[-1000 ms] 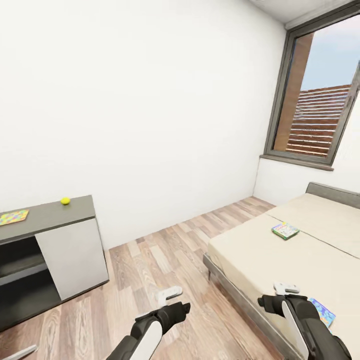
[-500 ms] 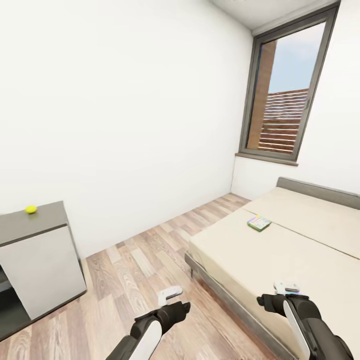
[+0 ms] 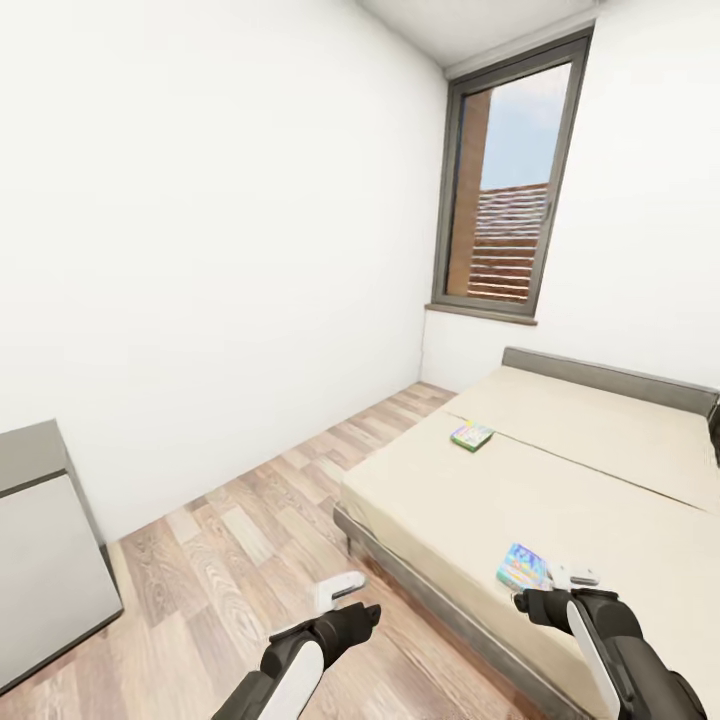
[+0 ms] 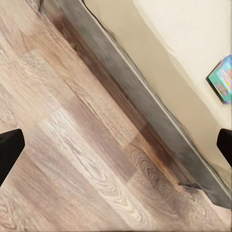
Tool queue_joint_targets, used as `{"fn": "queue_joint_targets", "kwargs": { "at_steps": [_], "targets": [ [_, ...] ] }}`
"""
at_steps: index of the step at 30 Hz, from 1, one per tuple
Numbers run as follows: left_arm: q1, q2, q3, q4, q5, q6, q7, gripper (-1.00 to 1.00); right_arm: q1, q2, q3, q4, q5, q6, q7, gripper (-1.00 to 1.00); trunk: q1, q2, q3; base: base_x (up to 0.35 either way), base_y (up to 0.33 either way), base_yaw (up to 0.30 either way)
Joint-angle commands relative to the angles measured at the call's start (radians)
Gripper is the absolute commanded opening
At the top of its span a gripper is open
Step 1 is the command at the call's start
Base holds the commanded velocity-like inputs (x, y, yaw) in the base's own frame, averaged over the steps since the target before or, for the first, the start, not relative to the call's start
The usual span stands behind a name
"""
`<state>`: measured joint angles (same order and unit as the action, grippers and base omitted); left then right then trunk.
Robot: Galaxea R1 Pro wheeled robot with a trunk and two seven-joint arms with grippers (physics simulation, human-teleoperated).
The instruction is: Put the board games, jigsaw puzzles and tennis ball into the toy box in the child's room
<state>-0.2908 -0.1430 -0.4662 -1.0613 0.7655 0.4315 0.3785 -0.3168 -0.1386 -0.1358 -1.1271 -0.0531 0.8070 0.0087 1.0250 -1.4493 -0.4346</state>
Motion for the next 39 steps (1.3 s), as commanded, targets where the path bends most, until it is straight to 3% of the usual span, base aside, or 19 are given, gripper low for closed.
{"fn": "queue_joint_targets", "kwargs": {
  "at_steps": [1,18,33,39],
  "targets": [
    [-0.001,0.000,-0.002,-0.002,0.011,0.001,0.010,1.00,-0.001,0.000,-0.001,-0.001,-0.005,0.004,0.001,1.00,0.000,-0.001,-0.001,0.000,0.000,-0.285],
    [-0.001,0.002,-0.003,0.000,0.010,0.000,0.010,1.00,-0.008,-0.001,-0.003,0.016,-0.005,-0.001,0.002,1.00,0.000,-0.001,-0.001,0.015,0.008,-0.264],
    [-0.001,0.002,-0.003,0.009,0.007,-0.001,0.010,1.00,-0.013,-0.036,-0.012,0.072,-0.009,-0.014,0.004,1.00,0.000,-0.001,-0.001,0.236,0.117,-0.045],
    [-0.001,0.002,-0.004,0.010,0.002,-0.001,0.011,1.00,-0.013,-0.038,-0.031,0.082,-0.009,-0.026,0.055,1.00,0.000,-0.001,-0.001,0.320,0.036,-0.003]
  ]
}}
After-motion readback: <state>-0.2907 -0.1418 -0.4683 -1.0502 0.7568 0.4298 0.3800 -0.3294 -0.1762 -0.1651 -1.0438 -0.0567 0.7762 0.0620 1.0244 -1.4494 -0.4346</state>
